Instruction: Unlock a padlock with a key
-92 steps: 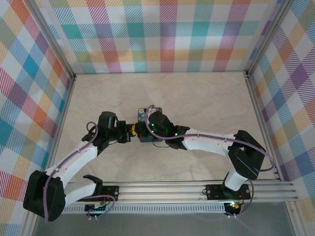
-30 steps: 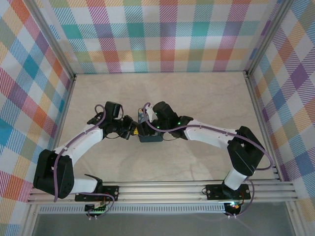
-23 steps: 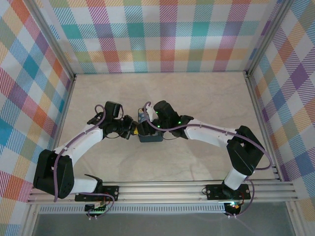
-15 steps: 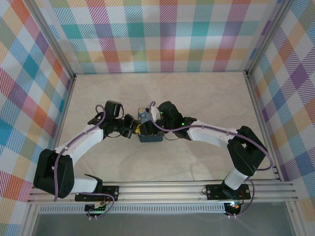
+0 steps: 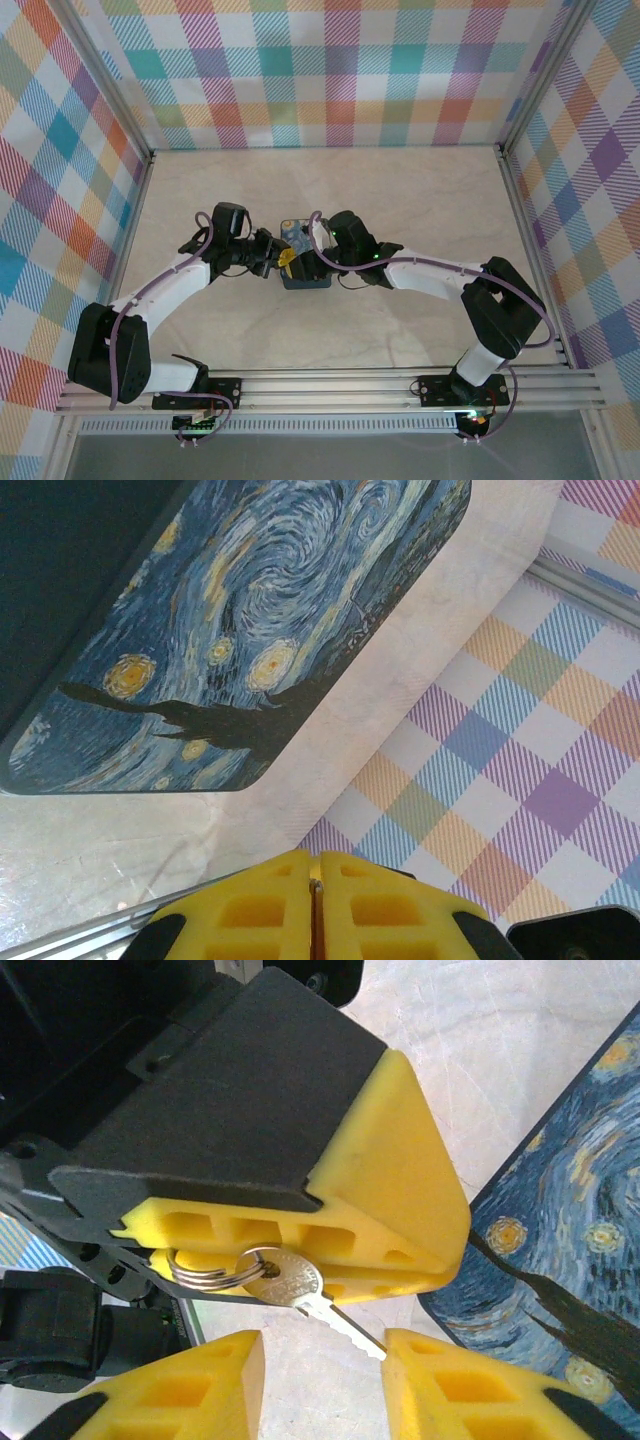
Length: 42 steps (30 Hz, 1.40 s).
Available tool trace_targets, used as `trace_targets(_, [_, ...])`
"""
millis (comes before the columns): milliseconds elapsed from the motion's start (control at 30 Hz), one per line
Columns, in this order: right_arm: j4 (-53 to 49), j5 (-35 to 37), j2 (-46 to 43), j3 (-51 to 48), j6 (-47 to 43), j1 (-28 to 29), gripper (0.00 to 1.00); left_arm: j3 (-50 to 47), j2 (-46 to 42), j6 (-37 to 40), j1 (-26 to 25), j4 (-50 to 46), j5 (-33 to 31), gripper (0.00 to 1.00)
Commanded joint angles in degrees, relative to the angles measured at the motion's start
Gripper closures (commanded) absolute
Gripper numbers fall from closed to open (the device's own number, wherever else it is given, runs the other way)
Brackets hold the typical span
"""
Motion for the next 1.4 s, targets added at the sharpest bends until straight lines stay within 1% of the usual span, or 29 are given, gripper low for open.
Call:
trace_targets(0, [2.10, -1.15, -1.62, -0.36, -0.07, -1.10, 0.69, 0.55, -0.13, -0.40, -0.24, 1.11, 1.31, 1.00])
trace_targets(200, [3.49, -2.95, -1.92, -1.20, -0.06, -1.90, 0.80, 0.09, 0.17, -0.45, -0.27, 1.71, 1.30, 1.00])
trace_targets(267, [4.13, -3.87, -1.82, -1.31, 0.06, -1.98, 0.82, -0.06, 0.31, -0.64, -0.23, 2.09, 1.38, 1.00])
trace_targets(300, [4.27, -4.29, -1.80, -1.33, 0.04, -1.93, 0.81, -0.14, 0.46, -0.83, -0.23, 2.54, 1.54, 1.00])
trace_targets(400, [4.15, -5.11, -1.46, -1.19, -0.14, -1.94, 0.73, -0.12, 0.70, -1.03, -0.23, 3.05, 1.71, 1.00])
trace_targets(633, [5.16, -6.76, 0.47, -0.12, 0.41, -1.94, 0.71, -0.32, 0.54, -1.19, -0.23, 3.29, 2.01, 1.00])
trace_targets(767, [5.69, -7.28, 0.70, 0.16, 0.63, -1.94, 0.76, -0.58, 0.32, -1.38, -0.23, 3.74, 2.11, 1.00])
trace_targets(1000, [5.29, -7.16, -0.50, -0.61, 0.00, -1.97, 0.91, -1.28, 0.47, -1.45, -0.14, 3.96, 1.55, 1.00])
trace_targets(1100, [5.70, -6.99, -0.90, -1.35, 0.28, -1.94, 0.95, -1.06, 0.41, -0.58, -0.14, 2.40, 0.64, 1.00])
trace_targets(1367, [9.06, -8.07, -1.07, -3.14, 4.00, -1.94, 0.99, -1.29, 0.62, 0.06, -0.14, 1.59, -0.10, 1.00])
